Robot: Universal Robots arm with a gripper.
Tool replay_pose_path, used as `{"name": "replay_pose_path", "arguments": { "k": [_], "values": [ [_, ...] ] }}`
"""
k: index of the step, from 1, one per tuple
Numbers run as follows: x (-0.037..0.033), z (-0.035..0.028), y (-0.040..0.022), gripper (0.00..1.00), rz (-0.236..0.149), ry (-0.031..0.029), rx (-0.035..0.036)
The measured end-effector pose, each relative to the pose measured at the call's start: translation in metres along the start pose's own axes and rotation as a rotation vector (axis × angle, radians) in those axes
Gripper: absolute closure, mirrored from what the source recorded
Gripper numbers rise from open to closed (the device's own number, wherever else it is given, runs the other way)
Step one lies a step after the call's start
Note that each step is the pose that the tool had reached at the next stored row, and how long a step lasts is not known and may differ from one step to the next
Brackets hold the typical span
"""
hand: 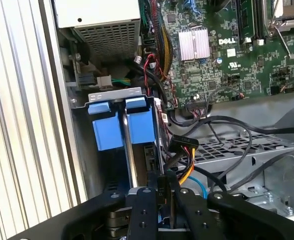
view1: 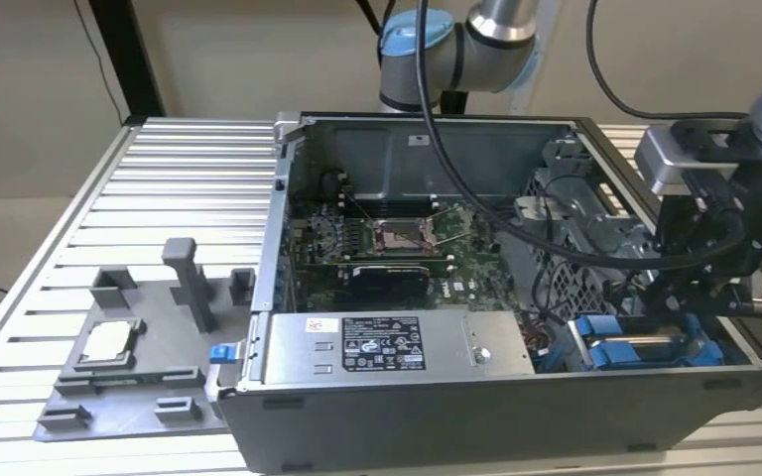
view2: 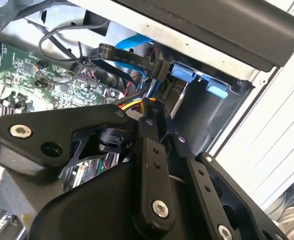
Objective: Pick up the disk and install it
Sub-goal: 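Insert the first disk wire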
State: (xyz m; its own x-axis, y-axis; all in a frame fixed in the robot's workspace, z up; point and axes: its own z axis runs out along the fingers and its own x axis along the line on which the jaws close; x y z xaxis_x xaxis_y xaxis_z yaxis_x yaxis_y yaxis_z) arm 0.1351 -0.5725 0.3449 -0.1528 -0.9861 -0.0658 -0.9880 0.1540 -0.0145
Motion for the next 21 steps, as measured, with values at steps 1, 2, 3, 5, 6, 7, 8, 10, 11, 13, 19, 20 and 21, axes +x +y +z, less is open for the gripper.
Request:
{"name": "replay_pose_path", "arguments": {
  "k": [1, 2, 3, 5, 6, 7, 8, 10, 11, 13, 19, 20, 21],
  "values": [
    [-0.0001, 0.0000, -0.0004, 1.00, 0.000, 0.0054, 0.0008],
    [-0.0002, 0.0002, -0.0010, 1.00, 0.000, 0.0115, 0.0017],
    [-0.0003, 0.0004, -0.0016, 1.00, -0.001, 0.0167, 0.0025],
    [-0.0003, 0.0005, -0.0019, 1.00, -0.001, 0.0199, 0.0030],
    [-0.0003, 0.0005, -0.0019, 1.00, -0.001, 0.0198, 0.0030],
    [-0.0003, 0.0005, -0.0019, 1.00, -0.001, 0.0199, 0.0030],
    [-0.0004, 0.0005, -0.0021, 1.00, -0.001, 0.0199, 0.0030],
    [-0.0010, 0.0005, -0.0035, 1.00, -0.001, 0.0200, 0.0030],
    [-0.0012, 0.0006, -0.0041, 1.00, -0.001, 0.0202, 0.0031],
    [-0.0016, 0.0010, -0.0043, 1.00, -0.001, 0.0222, 0.0034],
    [-0.0058, 0.0037, -0.0040, 1.00, -0.002, 0.0440, 0.0067],
    [-0.0070, 0.0040, -0.0040, 1.00, -0.002, 0.0470, 0.0072],
    [-0.0078, 0.0042, -0.0041, 1.00, -0.002, 0.0498, 0.0077]
  ]
}}
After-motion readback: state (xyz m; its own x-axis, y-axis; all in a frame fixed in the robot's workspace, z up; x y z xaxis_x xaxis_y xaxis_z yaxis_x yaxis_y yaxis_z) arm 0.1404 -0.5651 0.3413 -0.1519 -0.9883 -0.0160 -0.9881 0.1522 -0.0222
